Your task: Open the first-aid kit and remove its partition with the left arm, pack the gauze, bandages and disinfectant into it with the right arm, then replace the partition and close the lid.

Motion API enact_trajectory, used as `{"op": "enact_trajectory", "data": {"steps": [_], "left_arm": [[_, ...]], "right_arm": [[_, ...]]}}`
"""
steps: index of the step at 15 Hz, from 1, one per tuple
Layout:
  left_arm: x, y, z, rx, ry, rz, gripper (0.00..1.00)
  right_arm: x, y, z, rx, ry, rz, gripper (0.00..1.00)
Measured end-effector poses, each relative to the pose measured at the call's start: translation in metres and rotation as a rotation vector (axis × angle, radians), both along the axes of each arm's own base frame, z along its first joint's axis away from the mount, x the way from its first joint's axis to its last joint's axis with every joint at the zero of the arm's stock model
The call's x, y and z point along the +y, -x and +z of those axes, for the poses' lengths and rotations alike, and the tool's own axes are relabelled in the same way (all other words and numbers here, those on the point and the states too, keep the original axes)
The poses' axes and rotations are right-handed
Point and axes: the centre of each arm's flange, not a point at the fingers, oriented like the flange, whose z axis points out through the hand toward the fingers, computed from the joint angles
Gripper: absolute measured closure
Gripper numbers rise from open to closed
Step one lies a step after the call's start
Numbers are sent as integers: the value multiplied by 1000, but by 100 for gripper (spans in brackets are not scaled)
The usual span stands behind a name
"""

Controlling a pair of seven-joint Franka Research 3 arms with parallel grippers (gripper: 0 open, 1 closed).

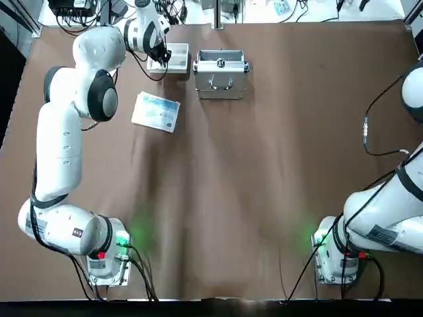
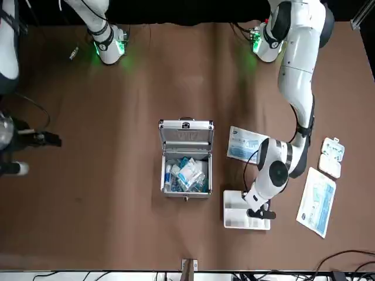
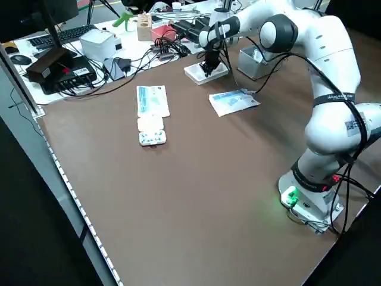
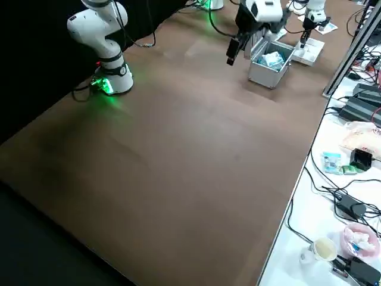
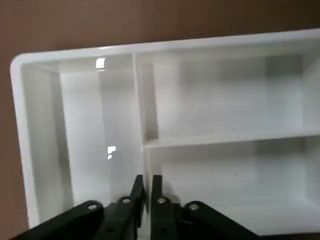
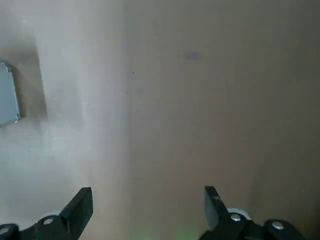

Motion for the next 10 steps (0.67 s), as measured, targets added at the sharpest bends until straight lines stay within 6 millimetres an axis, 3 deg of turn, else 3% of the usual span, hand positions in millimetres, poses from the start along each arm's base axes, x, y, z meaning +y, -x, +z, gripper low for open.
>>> {"op": "enact_trajectory", "data": {"steps": [1, 2, 5, 7, 10], "left_arm": [[-3, 0, 1, -2, 0, -2, 95], [-6, 1, 2, -5, 0, -3, 97], [-6, -1, 8, -14, 0, -3, 97], [-3, -5, 18, -30, 1, 2, 97], [1, -11, 44, -62, 9, 9, 97]], "right_arm": [[-3, 9, 14, -17, 15, 4, 2], [-4, 17, 28, -33, 30, 2, 2], [3, 44, 62, -66, 78, 1, 2], [16, 61, 72, -73, 96, 16, 2], [30, 81, 69, -68, 49, 29, 1]]}}
